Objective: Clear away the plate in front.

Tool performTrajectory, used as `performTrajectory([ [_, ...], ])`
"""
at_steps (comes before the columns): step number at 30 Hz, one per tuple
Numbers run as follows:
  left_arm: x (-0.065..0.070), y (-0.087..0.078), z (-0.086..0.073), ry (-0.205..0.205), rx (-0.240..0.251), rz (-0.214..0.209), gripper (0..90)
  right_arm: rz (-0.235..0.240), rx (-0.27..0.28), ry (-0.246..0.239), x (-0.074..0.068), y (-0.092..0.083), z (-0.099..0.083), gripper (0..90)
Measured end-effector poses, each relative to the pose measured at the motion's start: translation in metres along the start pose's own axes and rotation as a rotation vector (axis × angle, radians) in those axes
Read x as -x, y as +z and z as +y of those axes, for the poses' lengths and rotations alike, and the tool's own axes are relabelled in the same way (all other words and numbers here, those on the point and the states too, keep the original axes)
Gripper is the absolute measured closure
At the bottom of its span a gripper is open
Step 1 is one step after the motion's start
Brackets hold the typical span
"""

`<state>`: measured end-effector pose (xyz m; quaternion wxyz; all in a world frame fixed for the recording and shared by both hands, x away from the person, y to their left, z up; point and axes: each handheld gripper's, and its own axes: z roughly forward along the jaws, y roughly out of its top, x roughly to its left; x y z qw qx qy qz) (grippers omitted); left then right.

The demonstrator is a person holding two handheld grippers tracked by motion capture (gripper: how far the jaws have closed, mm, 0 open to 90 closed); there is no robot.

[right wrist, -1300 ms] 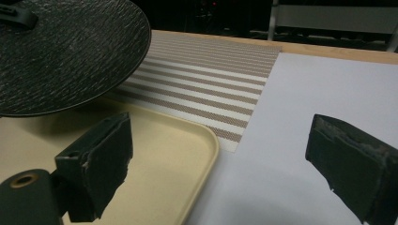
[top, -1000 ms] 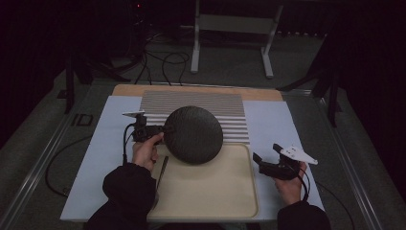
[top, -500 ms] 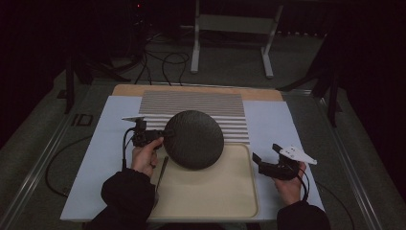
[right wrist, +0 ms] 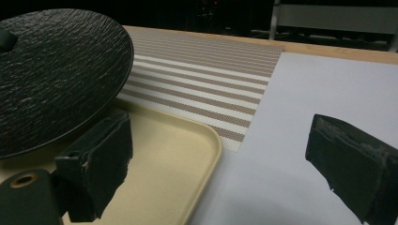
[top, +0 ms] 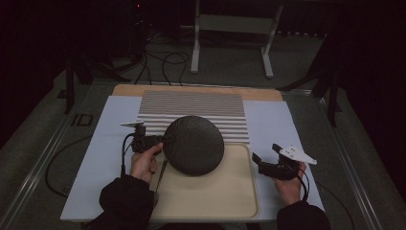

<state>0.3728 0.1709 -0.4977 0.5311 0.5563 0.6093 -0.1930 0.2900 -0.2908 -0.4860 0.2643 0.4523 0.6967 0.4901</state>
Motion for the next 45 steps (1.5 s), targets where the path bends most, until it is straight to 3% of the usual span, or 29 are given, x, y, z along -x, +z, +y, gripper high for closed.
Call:
performTrajectory([
  [20, -0.004, -0.006, -0.013, -0.012, -0.005, -0.008, 84.9, -0.002, -0.001, 0.004, 0.0, 0.0, 0.0, 8.3],
  [45, -0.002, -0.013, -0.029, 0.004, -0.027, -0.003, 84.8, -0.002, 0.0, 0.003, 0.0, 0.0, 0.0, 8.3],
])
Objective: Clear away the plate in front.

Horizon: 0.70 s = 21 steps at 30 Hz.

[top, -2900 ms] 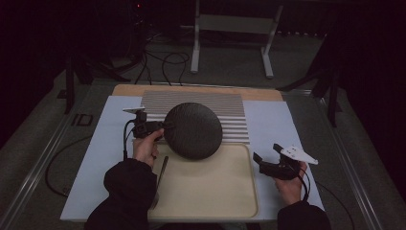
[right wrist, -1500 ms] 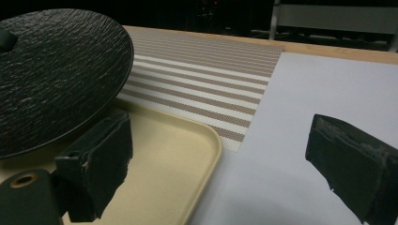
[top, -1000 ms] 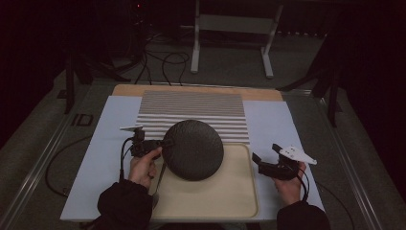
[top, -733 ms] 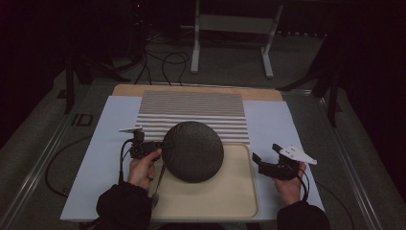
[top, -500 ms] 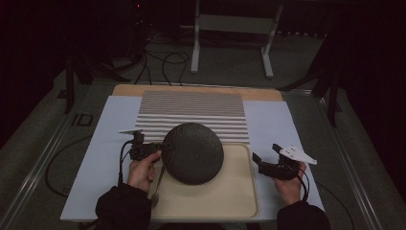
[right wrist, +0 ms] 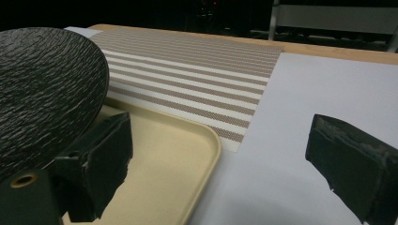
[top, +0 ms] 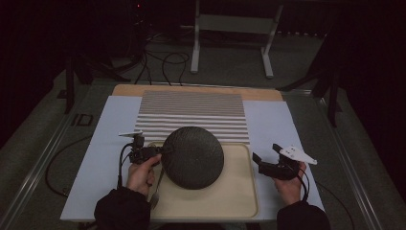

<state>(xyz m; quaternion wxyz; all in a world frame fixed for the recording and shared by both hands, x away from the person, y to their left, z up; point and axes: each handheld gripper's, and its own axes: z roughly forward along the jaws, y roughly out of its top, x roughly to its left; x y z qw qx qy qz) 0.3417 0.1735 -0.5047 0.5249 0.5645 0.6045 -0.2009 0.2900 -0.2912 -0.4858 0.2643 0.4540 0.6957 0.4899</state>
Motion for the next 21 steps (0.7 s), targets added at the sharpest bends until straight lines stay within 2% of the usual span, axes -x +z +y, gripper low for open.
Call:
performTrajectory([
  [9, -0.001, -0.001, -0.007, 0.005, -0.022, 0.006, 84.8, -0.001, -0.001, 0.0, 0.0, 0.0, 0.0, 8.3],
  [21, -0.002, -0.005, -0.015, 0.002, -0.027, 0.005, 84.7, -0.003, 0.0, 0.002, 0.0, -0.001, 0.0, 8.3],
])
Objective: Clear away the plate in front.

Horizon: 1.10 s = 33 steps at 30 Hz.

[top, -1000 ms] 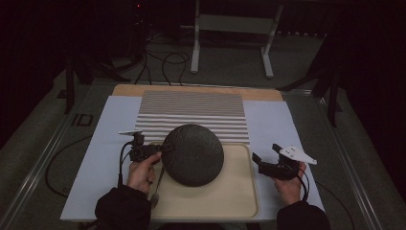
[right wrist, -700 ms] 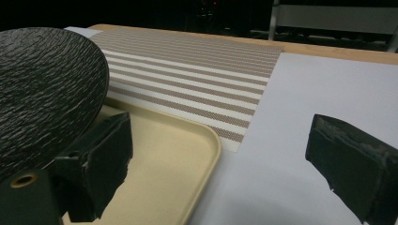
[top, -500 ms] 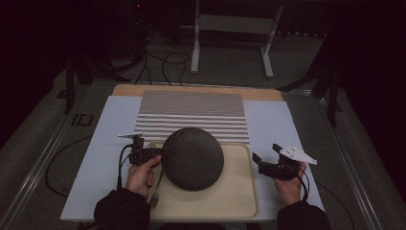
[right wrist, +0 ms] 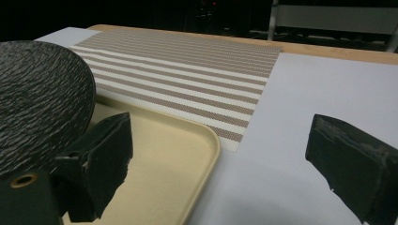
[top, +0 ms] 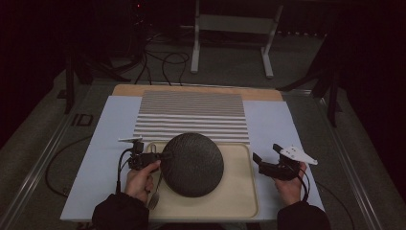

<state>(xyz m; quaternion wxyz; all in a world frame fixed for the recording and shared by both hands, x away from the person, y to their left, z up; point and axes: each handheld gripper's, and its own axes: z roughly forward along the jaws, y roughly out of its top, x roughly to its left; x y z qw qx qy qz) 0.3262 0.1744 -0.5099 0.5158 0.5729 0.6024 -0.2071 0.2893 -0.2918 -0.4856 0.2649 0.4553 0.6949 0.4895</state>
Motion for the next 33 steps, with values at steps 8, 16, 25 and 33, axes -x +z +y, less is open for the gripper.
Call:
performTrajectory([
  [8, -0.002, -0.002, -0.004, -0.008, -0.005, 0.002, 84.6, 0.0, 0.0, -0.001, 0.0, 0.0, 0.0, 8.3],
  [16, -0.004, -0.002, -0.006, -0.008, -0.014, 0.002, 84.6, 0.003, -0.001, -0.003, 0.0, 0.001, 0.0, 8.3],
  [25, -0.007, -0.002, -0.008, -0.012, -0.028, 0.01, 84.4, 0.001, 0.0, -0.003, 0.0, 0.0, 0.0, 8.3],
  [33, -0.009, -0.003, -0.012, -0.014, -0.043, 0.014, 84.2, 0.001, -0.001, -0.002, 0.0, 0.001, 0.0, 8.3],
])
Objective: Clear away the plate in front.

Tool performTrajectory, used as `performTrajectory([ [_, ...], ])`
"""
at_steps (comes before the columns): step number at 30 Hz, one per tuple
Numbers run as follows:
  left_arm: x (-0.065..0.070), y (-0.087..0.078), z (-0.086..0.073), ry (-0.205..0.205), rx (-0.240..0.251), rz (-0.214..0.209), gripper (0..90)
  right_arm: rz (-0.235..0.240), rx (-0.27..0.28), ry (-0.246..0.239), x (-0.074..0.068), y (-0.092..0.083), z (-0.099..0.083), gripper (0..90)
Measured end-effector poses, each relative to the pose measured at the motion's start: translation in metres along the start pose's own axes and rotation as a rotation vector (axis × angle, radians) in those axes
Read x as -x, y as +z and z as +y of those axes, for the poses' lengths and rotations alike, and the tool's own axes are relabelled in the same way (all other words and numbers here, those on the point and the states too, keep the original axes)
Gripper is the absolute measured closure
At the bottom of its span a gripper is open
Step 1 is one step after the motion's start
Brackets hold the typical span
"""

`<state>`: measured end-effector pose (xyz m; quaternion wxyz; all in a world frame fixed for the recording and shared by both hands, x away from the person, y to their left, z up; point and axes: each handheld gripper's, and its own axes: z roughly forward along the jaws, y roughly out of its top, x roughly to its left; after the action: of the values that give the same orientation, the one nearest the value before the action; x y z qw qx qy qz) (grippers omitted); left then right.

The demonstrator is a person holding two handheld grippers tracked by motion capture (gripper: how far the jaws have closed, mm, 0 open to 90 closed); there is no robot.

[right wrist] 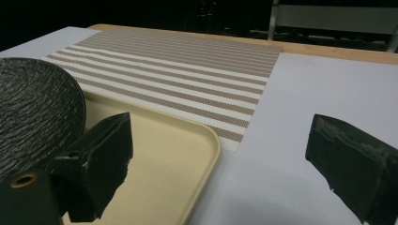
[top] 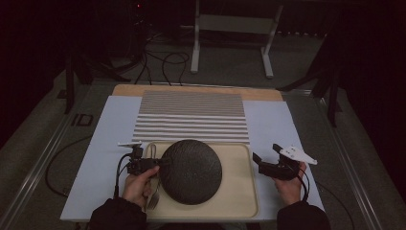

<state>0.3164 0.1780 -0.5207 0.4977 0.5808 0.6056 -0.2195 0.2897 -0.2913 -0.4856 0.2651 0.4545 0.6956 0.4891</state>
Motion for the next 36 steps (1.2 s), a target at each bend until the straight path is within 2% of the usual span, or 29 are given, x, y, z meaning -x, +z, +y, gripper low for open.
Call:
performTrajectory([
  [5, -0.002, 0.004, -0.002, -0.014, -0.009, 0.0, 84.8, 0.0, -0.001, -0.001, 0.0, 0.0, 0.0, 8.3],
  [11, 0.006, 0.005, -0.001, 0.063, -0.032, 0.045, 85.2, 0.001, -0.002, 0.001, -0.001, 0.001, 0.0, 8.3],
  [14, 0.01, 0.005, -0.002, 0.106, -0.04, 0.085, 84.3, 0.002, -0.002, 0.001, -0.001, 0.001, 0.0, 8.3],
  [22, 0.012, 0.009, -0.006, 0.158, -0.083, 0.118, 80.5, 0.0, -0.005, -0.001, -0.001, 0.002, 0.0, 8.3],
  [25, 0.014, 0.013, -0.007, 0.192, -0.112, 0.158, 76.4, 0.002, -0.005, -0.004, -0.002, 0.002, 0.0, 8.3],
  [28, 0.014, 0.014, -0.008, 0.2, -0.117, 0.181, 73.9, 0.002, -0.003, 0.0, -0.001, 0.001, 0.0, 8.3],
  [32, 0.016, 0.017, -0.008, 0.253, -0.141, 0.263, 67.6, 0.0, -0.001, -0.002, -0.001, 0.001, 0.0, 8.3],
  [36, 0.016, 0.018, -0.008, 0.268, -0.147, 0.277, 65.1, 0.001, 0.0, -0.003, -0.001, 0.001, 0.0, 8.3],
])
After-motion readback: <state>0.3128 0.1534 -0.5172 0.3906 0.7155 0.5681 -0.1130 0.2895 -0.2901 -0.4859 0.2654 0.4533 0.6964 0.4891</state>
